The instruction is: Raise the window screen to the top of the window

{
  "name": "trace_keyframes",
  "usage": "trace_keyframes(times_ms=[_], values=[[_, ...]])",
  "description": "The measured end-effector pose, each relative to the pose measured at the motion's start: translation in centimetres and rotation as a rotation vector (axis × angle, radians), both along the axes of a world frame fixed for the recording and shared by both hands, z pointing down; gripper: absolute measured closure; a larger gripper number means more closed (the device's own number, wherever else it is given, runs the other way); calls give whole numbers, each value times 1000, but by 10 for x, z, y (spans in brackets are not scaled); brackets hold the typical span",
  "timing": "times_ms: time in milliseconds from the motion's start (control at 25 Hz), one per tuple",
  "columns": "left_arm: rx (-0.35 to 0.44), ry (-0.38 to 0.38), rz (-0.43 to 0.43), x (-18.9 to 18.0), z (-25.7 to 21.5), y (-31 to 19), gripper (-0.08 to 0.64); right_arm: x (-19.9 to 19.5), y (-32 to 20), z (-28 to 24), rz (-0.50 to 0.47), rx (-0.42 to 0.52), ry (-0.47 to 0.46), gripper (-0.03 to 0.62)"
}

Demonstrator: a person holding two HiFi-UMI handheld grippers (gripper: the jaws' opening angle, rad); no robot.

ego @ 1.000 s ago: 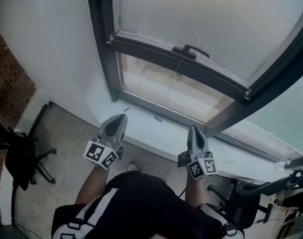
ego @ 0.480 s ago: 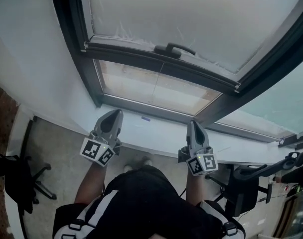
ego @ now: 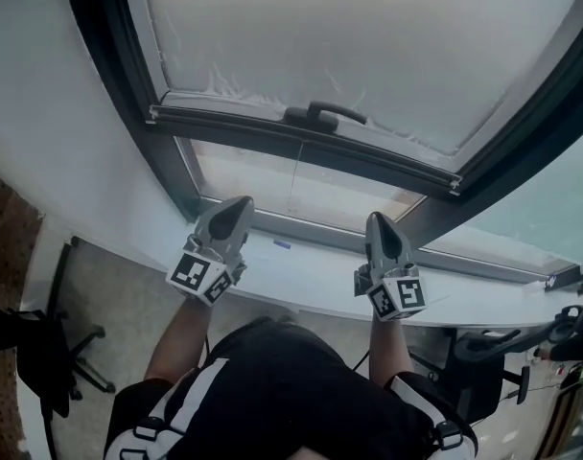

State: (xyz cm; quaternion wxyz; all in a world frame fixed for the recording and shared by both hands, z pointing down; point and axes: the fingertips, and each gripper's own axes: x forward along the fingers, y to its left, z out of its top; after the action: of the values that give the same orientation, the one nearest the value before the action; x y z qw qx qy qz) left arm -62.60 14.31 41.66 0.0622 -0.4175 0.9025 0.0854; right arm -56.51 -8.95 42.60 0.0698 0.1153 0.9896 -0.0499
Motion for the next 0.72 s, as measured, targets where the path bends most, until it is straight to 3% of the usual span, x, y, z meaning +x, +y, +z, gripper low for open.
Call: trace_keyframes(times_ms=[240,560,720], values=[[-56,-33,21,-32,-8,-32,557,-33,-4,-5,-61,74,7,586],[-298,-101,60,-70,8,-66,557,-61,-3,9,-83,337,74,546],[-501,-169,65,-85,13,-73,554,-74,17,11,-67,471,136,501]])
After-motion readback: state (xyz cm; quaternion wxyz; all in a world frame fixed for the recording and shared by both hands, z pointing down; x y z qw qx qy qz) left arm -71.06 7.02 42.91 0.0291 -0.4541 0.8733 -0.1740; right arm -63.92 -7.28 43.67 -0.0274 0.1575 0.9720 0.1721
